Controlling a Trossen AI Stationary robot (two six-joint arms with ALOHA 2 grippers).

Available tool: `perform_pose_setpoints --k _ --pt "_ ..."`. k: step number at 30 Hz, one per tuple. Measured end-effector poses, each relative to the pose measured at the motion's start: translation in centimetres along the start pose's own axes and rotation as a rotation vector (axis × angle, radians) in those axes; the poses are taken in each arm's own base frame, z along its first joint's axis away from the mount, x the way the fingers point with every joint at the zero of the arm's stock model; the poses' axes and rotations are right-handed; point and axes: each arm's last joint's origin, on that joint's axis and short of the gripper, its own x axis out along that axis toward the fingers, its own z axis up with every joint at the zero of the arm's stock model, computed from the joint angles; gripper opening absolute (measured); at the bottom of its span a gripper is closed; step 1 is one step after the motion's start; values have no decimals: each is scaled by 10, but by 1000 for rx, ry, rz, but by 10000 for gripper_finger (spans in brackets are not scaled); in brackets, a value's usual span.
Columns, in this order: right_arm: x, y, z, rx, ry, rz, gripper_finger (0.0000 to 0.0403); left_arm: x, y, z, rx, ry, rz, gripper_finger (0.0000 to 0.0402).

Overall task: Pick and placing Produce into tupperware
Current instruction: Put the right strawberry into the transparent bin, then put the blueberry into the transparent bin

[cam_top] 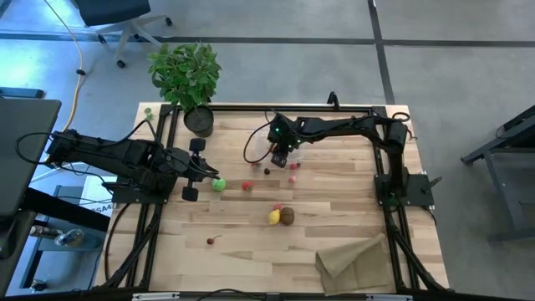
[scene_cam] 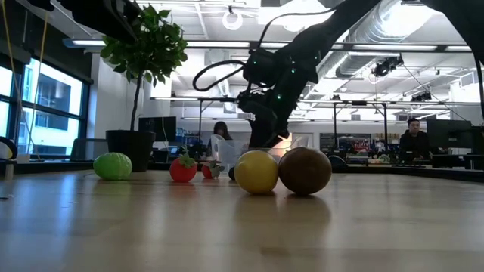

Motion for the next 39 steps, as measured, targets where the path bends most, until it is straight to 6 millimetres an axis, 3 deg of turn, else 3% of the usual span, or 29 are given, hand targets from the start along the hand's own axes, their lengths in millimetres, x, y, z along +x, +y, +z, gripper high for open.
perform_pose_setpoints --k 13,22,28,39 --pt "9 -5 -2 15 0 24 178 0 0 0 0 0 0 3" --pt "5 -5 2 8 -31 37 181 0 0 0 0 0 0 3" --pt "-20 -6 11 -15 -104 35 181 0 0 0 0 0 0 3" --pt "-105 1 19 -33 -259 -28 180 0 0 0 0 0 0 3"
